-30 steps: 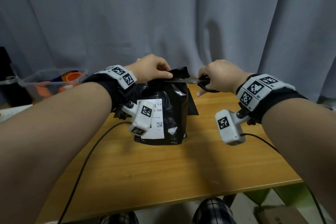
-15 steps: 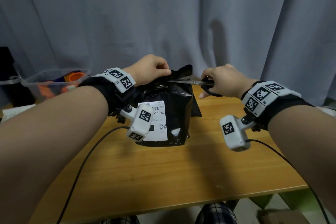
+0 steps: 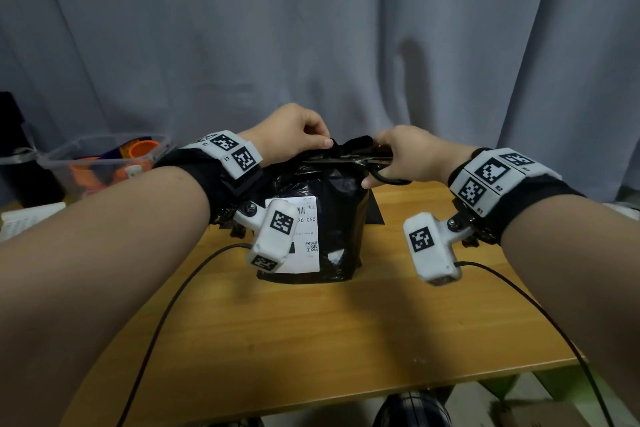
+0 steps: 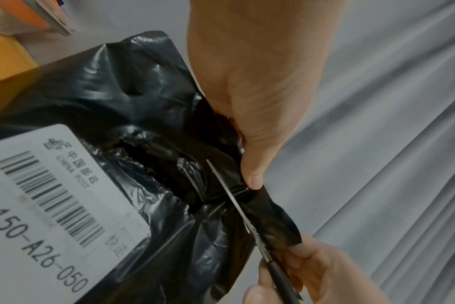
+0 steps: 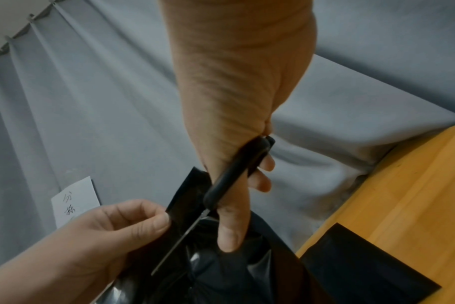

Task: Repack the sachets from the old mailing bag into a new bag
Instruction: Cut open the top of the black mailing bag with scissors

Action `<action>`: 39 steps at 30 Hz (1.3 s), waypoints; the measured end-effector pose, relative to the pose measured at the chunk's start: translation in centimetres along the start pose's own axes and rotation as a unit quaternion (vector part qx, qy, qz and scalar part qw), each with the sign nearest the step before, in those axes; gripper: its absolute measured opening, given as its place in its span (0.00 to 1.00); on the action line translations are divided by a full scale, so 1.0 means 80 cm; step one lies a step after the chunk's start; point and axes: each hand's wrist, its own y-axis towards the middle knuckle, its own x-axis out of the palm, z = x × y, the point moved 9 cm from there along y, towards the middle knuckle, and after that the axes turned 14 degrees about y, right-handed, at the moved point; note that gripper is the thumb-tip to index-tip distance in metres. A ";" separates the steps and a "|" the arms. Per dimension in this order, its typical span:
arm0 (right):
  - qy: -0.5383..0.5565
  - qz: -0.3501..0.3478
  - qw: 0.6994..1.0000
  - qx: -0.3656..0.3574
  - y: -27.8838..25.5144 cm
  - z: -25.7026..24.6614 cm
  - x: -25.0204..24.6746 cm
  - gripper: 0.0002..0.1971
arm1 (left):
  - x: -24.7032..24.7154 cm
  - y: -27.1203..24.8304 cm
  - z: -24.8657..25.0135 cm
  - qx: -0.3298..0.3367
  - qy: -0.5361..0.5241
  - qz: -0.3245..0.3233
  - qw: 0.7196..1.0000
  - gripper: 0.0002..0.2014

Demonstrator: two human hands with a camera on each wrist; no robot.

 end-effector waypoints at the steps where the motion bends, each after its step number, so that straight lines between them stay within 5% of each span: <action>1: -0.008 0.000 1.000 -0.003 -0.001 -0.001 0.001 0.29 | 0.001 -0.001 0.001 0.002 -0.002 -0.001 1.000 0.07; 8: -0.046 0.007 0.999 -0.009 -0.004 -0.008 -0.005 0.21 | 0.003 -0.004 -0.001 0.001 -0.023 0.015 1.000 0.06; 18: -0.141 0.005 0.989 -0.033 -0.008 -0.023 -0.006 0.25 | 0.005 -0.013 -0.022 -0.055 -0.051 0.011 0.997 0.13; 31: -0.066 -0.003 0.998 -0.015 -0.003 -0.020 0.002 0.34 | -0.010 -0.018 -0.025 -0.035 -0.008 0.004 0.999 0.07; 39: -0.030 -0.007 0.999 -0.015 -0.001 -0.026 -0.006 0.27 | -0.005 -0.007 0.013 0.000 -0.035 -0.009 0.999 0.08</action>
